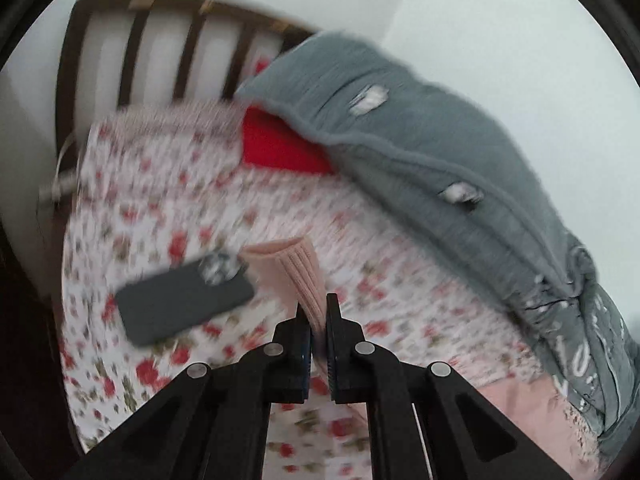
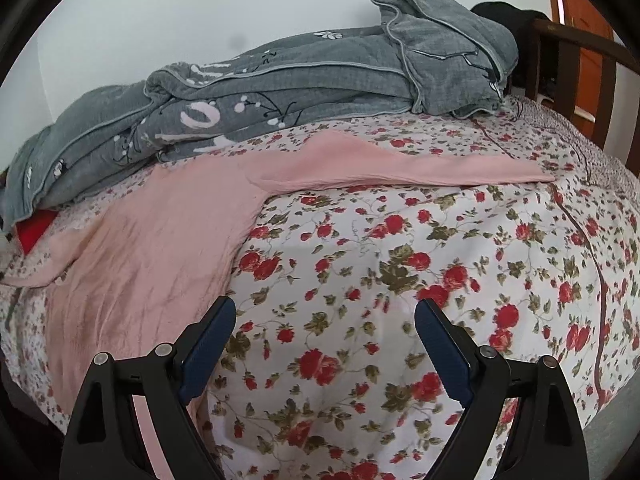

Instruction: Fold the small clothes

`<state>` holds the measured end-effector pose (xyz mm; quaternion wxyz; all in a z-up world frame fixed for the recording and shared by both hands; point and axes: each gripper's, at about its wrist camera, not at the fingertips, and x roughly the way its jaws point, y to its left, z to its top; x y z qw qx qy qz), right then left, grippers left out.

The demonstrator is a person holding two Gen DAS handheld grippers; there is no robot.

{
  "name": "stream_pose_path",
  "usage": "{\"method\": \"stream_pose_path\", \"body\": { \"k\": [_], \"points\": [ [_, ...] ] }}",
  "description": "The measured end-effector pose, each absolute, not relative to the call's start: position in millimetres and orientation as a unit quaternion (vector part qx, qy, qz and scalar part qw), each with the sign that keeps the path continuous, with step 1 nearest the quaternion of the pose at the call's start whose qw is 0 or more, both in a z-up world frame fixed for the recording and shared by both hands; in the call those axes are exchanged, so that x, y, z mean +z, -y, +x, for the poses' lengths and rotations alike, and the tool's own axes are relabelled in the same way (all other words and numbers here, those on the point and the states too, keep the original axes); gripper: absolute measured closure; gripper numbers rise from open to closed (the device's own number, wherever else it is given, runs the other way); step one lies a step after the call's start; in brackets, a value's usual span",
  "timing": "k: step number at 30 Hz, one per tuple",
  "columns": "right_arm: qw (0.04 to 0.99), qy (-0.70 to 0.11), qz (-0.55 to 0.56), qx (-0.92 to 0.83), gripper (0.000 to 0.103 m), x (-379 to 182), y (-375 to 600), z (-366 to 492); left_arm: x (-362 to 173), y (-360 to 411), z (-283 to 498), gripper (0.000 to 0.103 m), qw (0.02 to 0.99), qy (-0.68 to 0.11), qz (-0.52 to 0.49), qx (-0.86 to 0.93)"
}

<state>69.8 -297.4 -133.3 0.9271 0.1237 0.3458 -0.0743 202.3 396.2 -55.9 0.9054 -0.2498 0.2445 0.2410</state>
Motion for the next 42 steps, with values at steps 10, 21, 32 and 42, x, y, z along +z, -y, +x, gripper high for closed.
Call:
{"method": "stream_pose_path", "body": {
  "k": [10, 21, 32, 42],
  "points": [
    [0.931, -0.326, 0.143, -0.079, 0.012, -137, 339, 40, 47, -199, 264, 0.097, 0.962, -0.223, -0.114, 0.104],
    [0.928, -0.294, 0.198, -0.115, 0.012, -144, 414, -7, -36, 94, 331, 0.096, 0.947, -0.308, -0.009, -0.089],
    [0.928, -0.302, 0.193, -0.104, 0.012, -149, 456, 4, -155, 175, 317, 0.026, 0.895, -0.407, 0.019, -0.179],
    [0.925, -0.324, 0.171, -0.098, 0.029, -153, 488, 106, -155, 143, 326, 0.007, 0.901, -0.384, -0.087, -0.185]
  ]
}}
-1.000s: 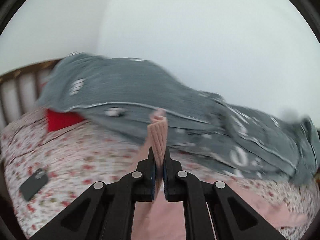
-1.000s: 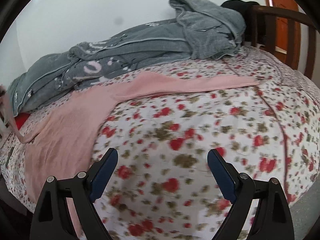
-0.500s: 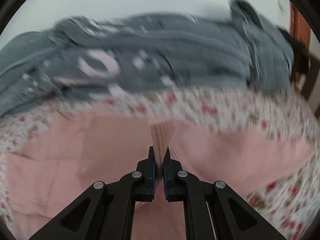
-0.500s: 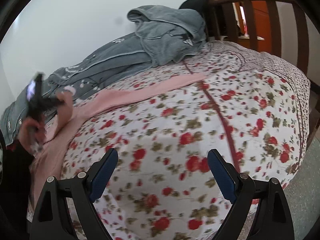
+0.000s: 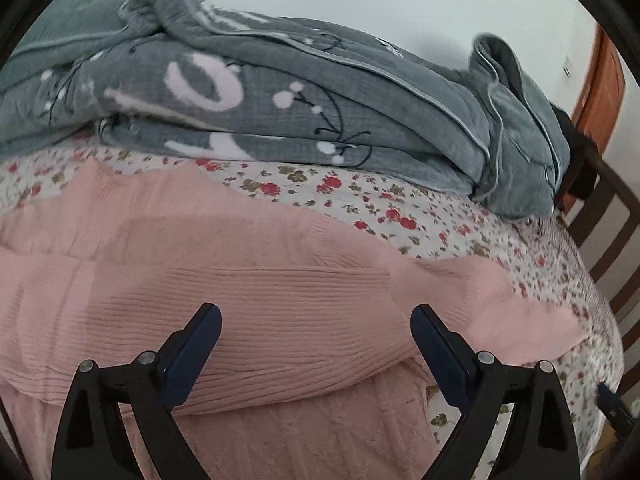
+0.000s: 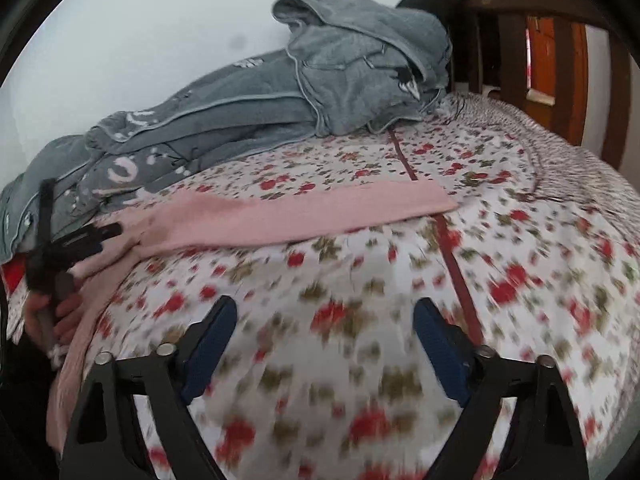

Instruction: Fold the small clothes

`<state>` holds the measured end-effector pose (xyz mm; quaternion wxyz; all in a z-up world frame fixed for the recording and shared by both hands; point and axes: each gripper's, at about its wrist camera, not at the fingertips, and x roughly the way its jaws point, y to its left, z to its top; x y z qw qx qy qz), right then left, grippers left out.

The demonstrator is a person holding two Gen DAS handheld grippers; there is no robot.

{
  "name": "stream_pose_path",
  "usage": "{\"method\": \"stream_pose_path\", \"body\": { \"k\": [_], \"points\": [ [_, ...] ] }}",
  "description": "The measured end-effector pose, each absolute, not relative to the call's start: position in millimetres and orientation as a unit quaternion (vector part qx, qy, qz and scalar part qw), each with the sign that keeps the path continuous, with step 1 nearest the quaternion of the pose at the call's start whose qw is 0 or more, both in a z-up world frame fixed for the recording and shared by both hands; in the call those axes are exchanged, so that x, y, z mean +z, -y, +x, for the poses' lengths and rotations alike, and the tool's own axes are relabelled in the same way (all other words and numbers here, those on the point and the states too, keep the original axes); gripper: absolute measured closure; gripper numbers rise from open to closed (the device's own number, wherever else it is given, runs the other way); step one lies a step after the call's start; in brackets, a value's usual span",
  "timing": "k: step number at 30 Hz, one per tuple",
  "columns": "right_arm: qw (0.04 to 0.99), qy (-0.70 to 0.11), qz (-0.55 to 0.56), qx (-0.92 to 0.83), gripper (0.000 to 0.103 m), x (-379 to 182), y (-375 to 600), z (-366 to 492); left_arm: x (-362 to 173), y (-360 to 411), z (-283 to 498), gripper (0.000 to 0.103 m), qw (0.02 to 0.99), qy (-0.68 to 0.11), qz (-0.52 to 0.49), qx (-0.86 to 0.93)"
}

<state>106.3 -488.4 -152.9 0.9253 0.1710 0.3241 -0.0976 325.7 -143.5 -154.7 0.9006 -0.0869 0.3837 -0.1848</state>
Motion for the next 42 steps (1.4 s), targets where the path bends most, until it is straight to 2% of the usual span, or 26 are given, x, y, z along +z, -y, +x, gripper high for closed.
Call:
{"method": "stream_pose_path", "body": {
  "k": [3, 5, 10, 13, 19, 20, 21, 26, 34, 39, 42],
  "points": [
    [0.912, -0.341, 0.204, -0.096, 0.045, -160, 506, 134, -156, 136, 329, 0.007, 0.897, -0.383, -0.113, -0.191],
    [0.909, -0.341, 0.214, -0.108, 0.052, -160, 514, 146, -158, 133, 332, 0.007, 0.893, -0.385, -0.125, -0.194],
    [0.894, -0.359, 0.240, -0.121, 0.052, -166, 535, 173, -161, 129, 339, 0.007, 0.885, -0.394, -0.149, -0.199],
    [0.890, -0.352, 0.251, -0.143, 0.057, -170, 547, 174, -162, 127, 340, 0.007, 0.884, -0.393, -0.157, -0.199],
    [0.877, -0.355, 0.267, -0.185, 0.057, -170, 573, 189, -161, 128, 339, 0.007, 0.886, -0.389, -0.154, -0.200],
    [0.876, -0.356, 0.264, -0.188, 0.066, -171, 574, 192, -161, 129, 340, 0.007, 0.885, -0.390, -0.153, -0.201],
    [0.879, -0.356, 0.254, -0.189, 0.099, -171, 574, 196, -161, 130, 340, 0.007, 0.885, -0.390, -0.154, -0.203],
    [0.903, -0.326, 0.190, -0.204, 0.098, -145, 555, 199, -159, 131, 341, 0.007, 0.885, -0.387, -0.156, -0.206],
    [0.944, -0.264, 0.074, -0.186, 0.098, -54, 476, 211, -135, 99, 331, 0.007, 0.893, -0.361, -0.193, -0.188],
    [0.964, -0.228, 0.041, -0.132, 0.098, -1, 407, 230, -97, 34, 306, 0.007, 0.903, -0.359, -0.201, -0.127],
    [0.971, -0.220, 0.039, -0.083, 0.098, 19, 361, 247, -89, -25, 280, 0.007, 0.926, -0.333, -0.163, -0.067]
  ]
}}
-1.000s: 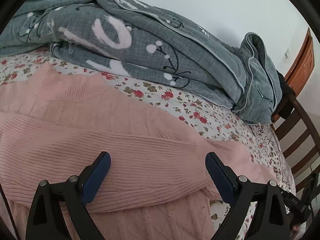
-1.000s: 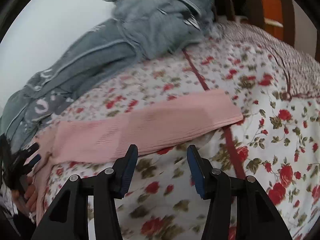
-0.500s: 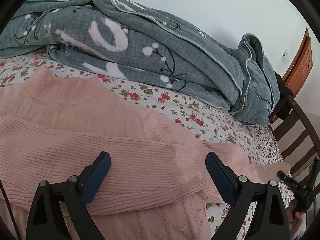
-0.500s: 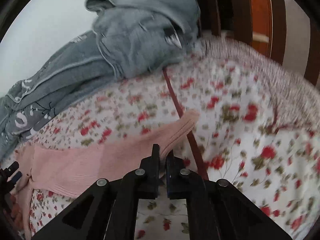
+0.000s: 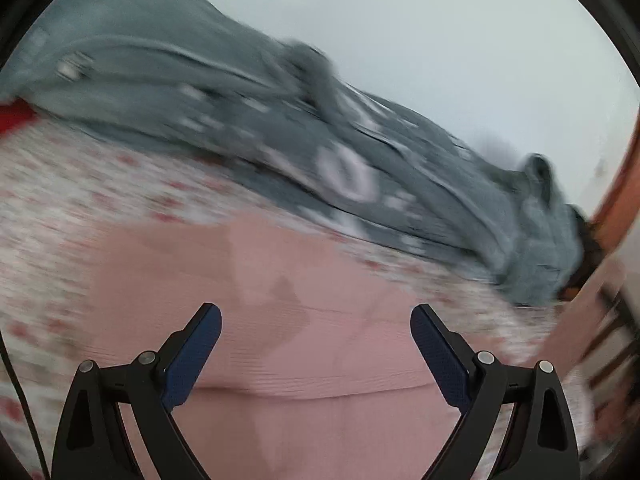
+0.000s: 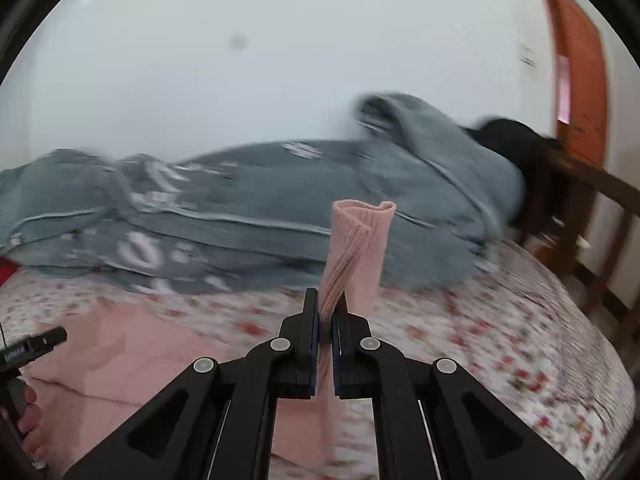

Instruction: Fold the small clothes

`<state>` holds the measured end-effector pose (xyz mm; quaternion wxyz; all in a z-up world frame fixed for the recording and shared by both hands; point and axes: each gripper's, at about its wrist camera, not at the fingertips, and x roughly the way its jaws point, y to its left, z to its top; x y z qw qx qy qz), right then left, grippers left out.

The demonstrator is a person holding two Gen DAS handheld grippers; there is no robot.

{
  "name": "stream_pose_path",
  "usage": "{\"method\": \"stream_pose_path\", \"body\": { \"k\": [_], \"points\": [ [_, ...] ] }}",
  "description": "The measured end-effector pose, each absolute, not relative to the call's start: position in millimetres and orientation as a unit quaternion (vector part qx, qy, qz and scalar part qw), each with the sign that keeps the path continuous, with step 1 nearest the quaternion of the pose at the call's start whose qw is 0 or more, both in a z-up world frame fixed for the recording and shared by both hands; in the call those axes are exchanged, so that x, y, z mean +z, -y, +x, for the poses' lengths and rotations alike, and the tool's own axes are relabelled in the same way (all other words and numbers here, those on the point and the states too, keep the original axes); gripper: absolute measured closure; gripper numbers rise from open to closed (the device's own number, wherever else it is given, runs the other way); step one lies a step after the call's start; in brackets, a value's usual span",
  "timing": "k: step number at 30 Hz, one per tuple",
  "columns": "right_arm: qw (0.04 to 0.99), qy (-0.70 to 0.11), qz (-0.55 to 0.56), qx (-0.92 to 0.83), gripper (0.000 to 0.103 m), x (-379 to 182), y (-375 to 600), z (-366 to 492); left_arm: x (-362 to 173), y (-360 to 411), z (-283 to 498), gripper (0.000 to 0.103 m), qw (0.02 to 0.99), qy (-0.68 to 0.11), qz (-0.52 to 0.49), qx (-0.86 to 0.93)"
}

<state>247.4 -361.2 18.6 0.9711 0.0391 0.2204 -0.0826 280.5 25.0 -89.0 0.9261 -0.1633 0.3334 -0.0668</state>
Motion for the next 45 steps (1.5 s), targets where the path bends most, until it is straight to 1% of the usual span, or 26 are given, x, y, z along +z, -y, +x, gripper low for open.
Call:
{"method": "stream_pose_path", "body": {
  "k": [2, 4, 10, 13, 17, 20, 22, 23, 24, 25, 28, 29, 30, 34, 39, 42, 45],
  "points": [
    [0.975, -0.213, 0.035, -0.052, 0.098, 31, 323, 262, -92, -68, 265, 0.007, 0.935, -0.329, -0.130, 0.001],
    [0.978, -0.204, 0.023, -0.030, 0.098, 38, 283, 275, -101, -115, 247, 0.007, 0.935, -0.331, -0.118, 0.047],
    [0.980, -0.187, -0.030, 0.062, 0.098, 41, 148, 311, -130, -224, 201, 0.007, 0.919, -0.350, -0.141, 0.115],
    [0.972, -0.197, -0.055, 0.112, 0.098, 25, 78, 320, -145, -259, 179, 0.007, 0.908, -0.361, -0.163, 0.138],
    [0.950, -0.230, -0.102, 0.182, 0.098, -20, -7, 325, -162, -289, 152, 0.007, 0.897, -0.367, -0.193, 0.152],
    [0.923, -0.295, -0.140, 0.204, 0.097, -80, -54, 334, -169, -299, 139, 0.007, 0.892, -0.370, -0.210, 0.154],
    [0.902, -0.340, -0.146, 0.222, 0.097, -111, -65, 337, -171, -300, 130, 0.007, 0.891, -0.371, -0.216, 0.148],
    [0.888, -0.363, -0.148, 0.241, 0.092, -125, -71, 337, -171, -300, 129, 0.007, 0.891, -0.372, -0.215, 0.145],
    [0.877, -0.378, -0.152, 0.255, 0.082, -135, -74, 336, -170, -299, 128, 0.007, 0.892, -0.373, -0.211, 0.143],
    [0.870, -0.384, -0.163, 0.264, 0.076, -141, -77, 332, -169, -296, 127, 0.007, 0.894, -0.373, -0.205, 0.140],
    [0.879, -0.351, -0.189, 0.263, 0.050, -134, -74, 314, -166, -285, 128, 0.007, 0.900, -0.371, -0.195, 0.122],
    [0.879, -0.347, -0.180, 0.273, 0.038, -128, -68, 309, -166, -281, 130, 0.007, 0.901, -0.372, -0.193, 0.115],
    [0.881, -0.342, -0.164, 0.284, 0.035, -121, -59, 303, -165, -277, 130, 0.007, 0.901, -0.374, -0.190, 0.109],
    [0.898, -0.327, -0.129, 0.266, 0.035, -94, -10, 277, -162, -257, 136, 0.007, 0.905, -0.378, -0.174, 0.089],
    [0.912, -0.343, -0.072, 0.211, 0.035, -80, 74, 229, -154, -229, 134, 0.007, 0.908, -0.378, -0.176, 0.036],
    [0.923, -0.345, -0.045, 0.166, 0.035, -82, 125, 190, -154, -208, 127, 0.007, 0.907, -0.385, -0.172, -0.001],
    [0.926, -0.357, -0.002, 0.126, 0.035, -96, 175, 144, -162, -189, 113, 0.008, 0.896, -0.398, -0.191, -0.055]
  ]
}}
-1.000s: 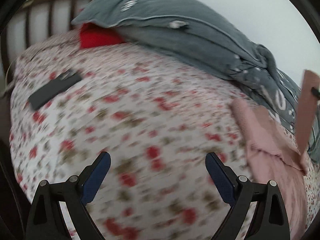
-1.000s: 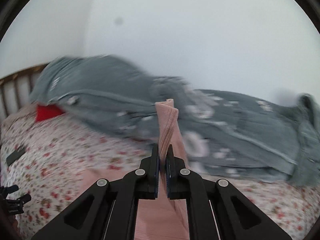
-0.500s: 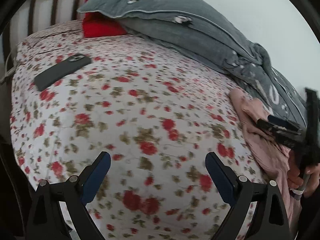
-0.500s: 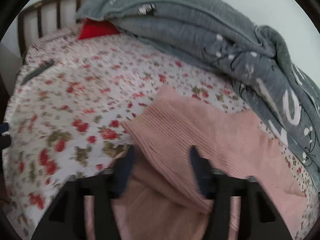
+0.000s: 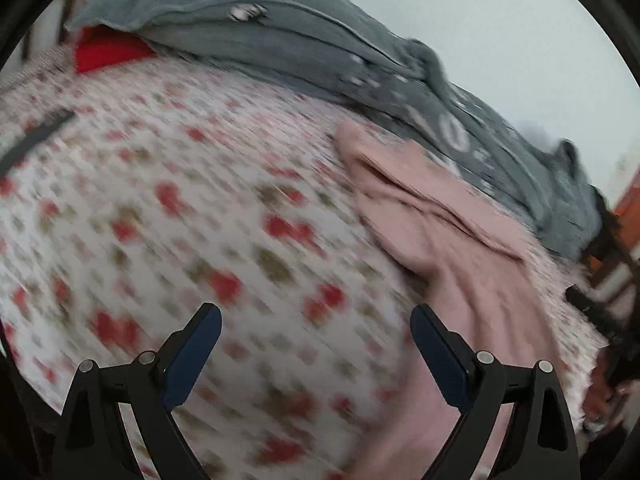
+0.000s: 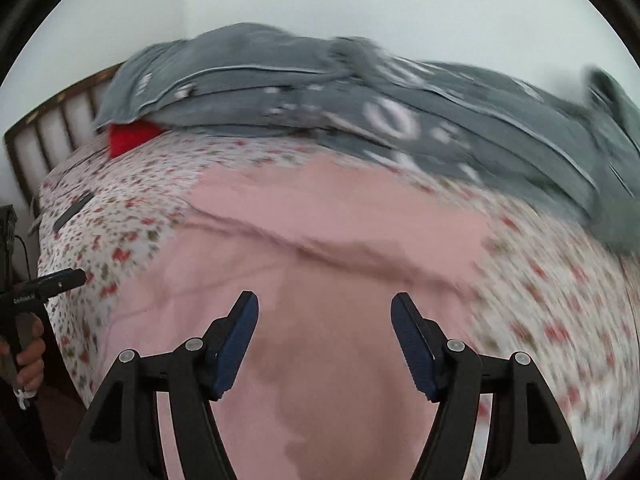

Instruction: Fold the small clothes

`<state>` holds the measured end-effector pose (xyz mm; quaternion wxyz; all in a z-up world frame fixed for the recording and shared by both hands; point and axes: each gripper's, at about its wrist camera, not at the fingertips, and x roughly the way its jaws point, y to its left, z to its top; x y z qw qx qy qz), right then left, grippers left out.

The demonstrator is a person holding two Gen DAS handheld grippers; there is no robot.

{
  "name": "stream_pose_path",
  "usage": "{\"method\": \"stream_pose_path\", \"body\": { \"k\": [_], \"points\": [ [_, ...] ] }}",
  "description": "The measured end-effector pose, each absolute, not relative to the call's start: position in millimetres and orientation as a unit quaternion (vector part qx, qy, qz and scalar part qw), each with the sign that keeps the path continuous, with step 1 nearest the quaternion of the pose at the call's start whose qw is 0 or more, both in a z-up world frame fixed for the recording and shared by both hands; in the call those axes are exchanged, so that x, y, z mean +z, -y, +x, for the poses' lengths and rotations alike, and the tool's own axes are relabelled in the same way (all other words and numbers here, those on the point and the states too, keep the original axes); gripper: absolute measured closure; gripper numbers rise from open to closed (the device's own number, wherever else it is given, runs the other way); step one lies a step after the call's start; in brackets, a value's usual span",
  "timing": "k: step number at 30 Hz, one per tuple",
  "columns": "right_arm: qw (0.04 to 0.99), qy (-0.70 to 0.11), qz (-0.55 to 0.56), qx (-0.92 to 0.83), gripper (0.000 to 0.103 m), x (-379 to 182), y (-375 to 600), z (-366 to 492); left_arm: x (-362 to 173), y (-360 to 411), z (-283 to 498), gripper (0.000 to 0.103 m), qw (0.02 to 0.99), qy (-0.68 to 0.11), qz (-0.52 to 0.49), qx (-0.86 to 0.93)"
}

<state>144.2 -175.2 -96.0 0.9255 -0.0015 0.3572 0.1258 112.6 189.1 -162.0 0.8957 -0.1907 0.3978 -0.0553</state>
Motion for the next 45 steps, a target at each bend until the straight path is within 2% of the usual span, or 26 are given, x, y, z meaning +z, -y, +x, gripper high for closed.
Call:
{"method": "stream_pose_path", "body": {
  "k": [4, 7, 11, 13, 14, 16, 17, 18, 19, 25, 31, 37, 38, 40, 42, 43, 44, 45],
  "points": [
    [0.917, -0.376, 0.057, 0.122, 0.035, -124, 215, 92, -182, -162, 89, 0.012, 0.878, -0.424, -0.198, -0.102],
    [0.909, -0.388, 0.087, 0.127, 0.037, -149, 225, 59, -193, -142, 74, 0.021, 0.868, -0.448, -0.181, -0.116],
    [0.894, -0.403, 0.117, 0.156, 0.054, -174, 221, 38, -201, -124, 68, 0.030, 0.861, -0.464, -0.164, -0.126],
    [0.899, -0.396, 0.106, 0.153, 0.059, -179, 215, 32, -202, -116, 70, 0.032, 0.869, -0.462, -0.141, -0.110],
    [0.901, -0.392, 0.107, 0.152, 0.065, -180, 213, 31, -202, -113, 74, 0.033, 0.871, -0.462, -0.134, -0.102],
    [0.899, -0.390, 0.121, 0.157, 0.083, -183, 210, 34, -201, -112, 77, 0.038, 0.871, -0.465, -0.130, -0.089],
    [0.896, -0.390, 0.126, 0.169, 0.095, -184, 208, 34, -200, -112, 77, 0.055, 0.870, -0.469, -0.126, -0.084],
    [0.898, -0.387, 0.124, 0.171, 0.096, -183, 207, 34, -197, -113, 77, 0.085, 0.869, -0.472, -0.121, -0.082],
    [0.903, -0.378, 0.118, 0.168, 0.097, -180, 206, 31, -193, -116, 75, 0.095, 0.866, -0.473, -0.128, -0.098],
    [0.922, -0.321, 0.133, 0.172, 0.098, -157, 223, 4, -176, -150, 40, 0.096, 0.871, -0.444, -0.181, -0.108],
    [0.907, -0.366, 0.152, 0.144, 0.098, -186, 237, 9, -213, -154, 32, 0.097, 0.848, -0.475, -0.215, -0.093],
    [0.912, -0.376, 0.112, 0.117, 0.097, -191, 233, 2, -211, -162, 33, 0.093, 0.848, -0.477, -0.211, -0.095],
    [0.909, -0.385, 0.108, 0.116, 0.095, -194, 231, 3, -207, -162, 33, 0.090, 0.852, -0.480, -0.190, -0.088],
    [0.905, -0.396, 0.094, 0.121, 0.092, -193, 231, 3, -199, -161, 32, 0.074, 0.864, -0.478, -0.146, -0.063],
    [0.907, -0.391, 0.087, 0.132, 0.085, -181, 236, -2, -186, -166, 29, 0.047, 0.881, -0.457, -0.117, -0.043],
    [0.911, -0.379, 0.082, 0.139, 0.081, -170, 239, -4, -177, -170, 30, 0.042, 0.889, -0.442, -0.112, -0.041],
    [0.918, -0.364, 0.074, 0.140, 0.068, -159, 242, -3, -170, -174, 33, 0.040, 0.894, -0.432, -0.111, -0.042],
    [0.929, -0.341, 0.059, 0.133, 0.060, -143, 246, 1, -162, -177, 39, 0.040, 0.897, -0.425, -0.110, -0.045]
  ]
}}
